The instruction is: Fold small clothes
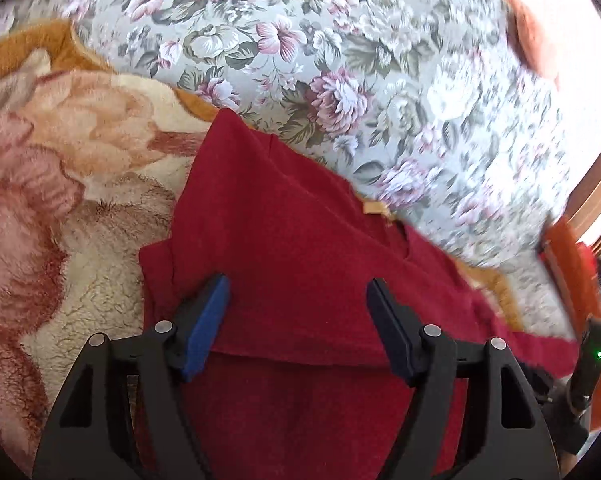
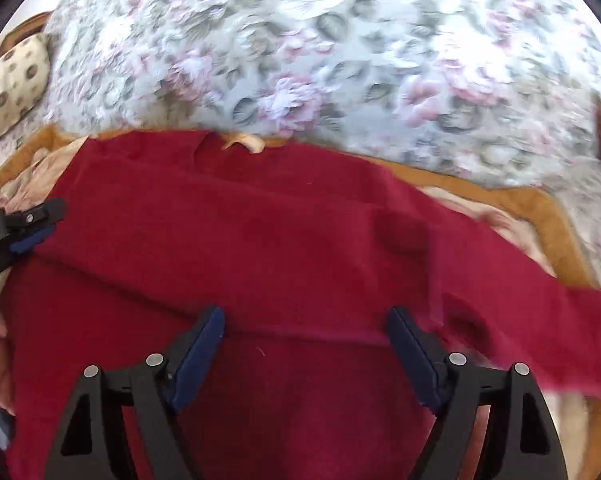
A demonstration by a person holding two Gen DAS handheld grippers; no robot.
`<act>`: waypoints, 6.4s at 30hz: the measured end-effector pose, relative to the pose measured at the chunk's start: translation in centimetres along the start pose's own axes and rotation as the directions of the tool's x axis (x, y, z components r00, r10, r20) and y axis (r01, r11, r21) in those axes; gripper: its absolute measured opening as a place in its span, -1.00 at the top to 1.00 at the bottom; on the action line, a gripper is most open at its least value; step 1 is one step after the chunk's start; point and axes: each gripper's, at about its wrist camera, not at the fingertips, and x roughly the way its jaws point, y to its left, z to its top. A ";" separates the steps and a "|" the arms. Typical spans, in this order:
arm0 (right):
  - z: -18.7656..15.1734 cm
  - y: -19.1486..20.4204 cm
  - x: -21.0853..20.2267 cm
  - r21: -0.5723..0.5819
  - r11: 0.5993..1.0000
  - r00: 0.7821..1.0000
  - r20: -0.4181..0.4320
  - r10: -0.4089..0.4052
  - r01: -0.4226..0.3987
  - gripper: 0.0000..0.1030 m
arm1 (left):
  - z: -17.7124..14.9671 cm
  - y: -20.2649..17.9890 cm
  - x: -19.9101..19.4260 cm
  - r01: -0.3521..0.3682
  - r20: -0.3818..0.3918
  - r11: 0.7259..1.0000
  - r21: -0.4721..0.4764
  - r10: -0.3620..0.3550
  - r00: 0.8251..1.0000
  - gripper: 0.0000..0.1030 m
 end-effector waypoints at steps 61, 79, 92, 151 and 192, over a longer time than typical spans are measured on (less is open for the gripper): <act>2.0 4.5 2.5 -0.037 0.953 0.949 0.090 0.304 -0.302 0.58 | -0.3 -7.2 -0.7 0.080 -0.059 0.986 0.145 -0.072 0.996 -0.64; -4.1 1.5 0.5 -0.028 0.895 0.887 0.119 0.446 -0.445 0.10 | -2.3 -14.1 9.2 0.187 -0.345 0.964 0.190 -0.113 0.932 0.25; -4.3 1.8 0.4 -0.042 0.904 0.896 0.125 0.427 -0.425 0.10 | 5.9 -13.5 1.7 0.074 -0.091 0.959 0.273 -0.051 0.995 0.88; 7.6 -9.4 9.3 0.013 0.985 0.983 -0.065 0.171 -0.170 0.42 | 0.5 -2.6 2.1 -0.072 -0.034 0.969 0.235 0.082 0.996 -0.16; -22.5 -7.0 -12.7 0.356 0.792 0.841 -0.031 0.540 -0.496 0.12 | -17.8 5.4 -19.5 0.005 -0.294 1.000 -0.020 -0.011 0.956 -0.33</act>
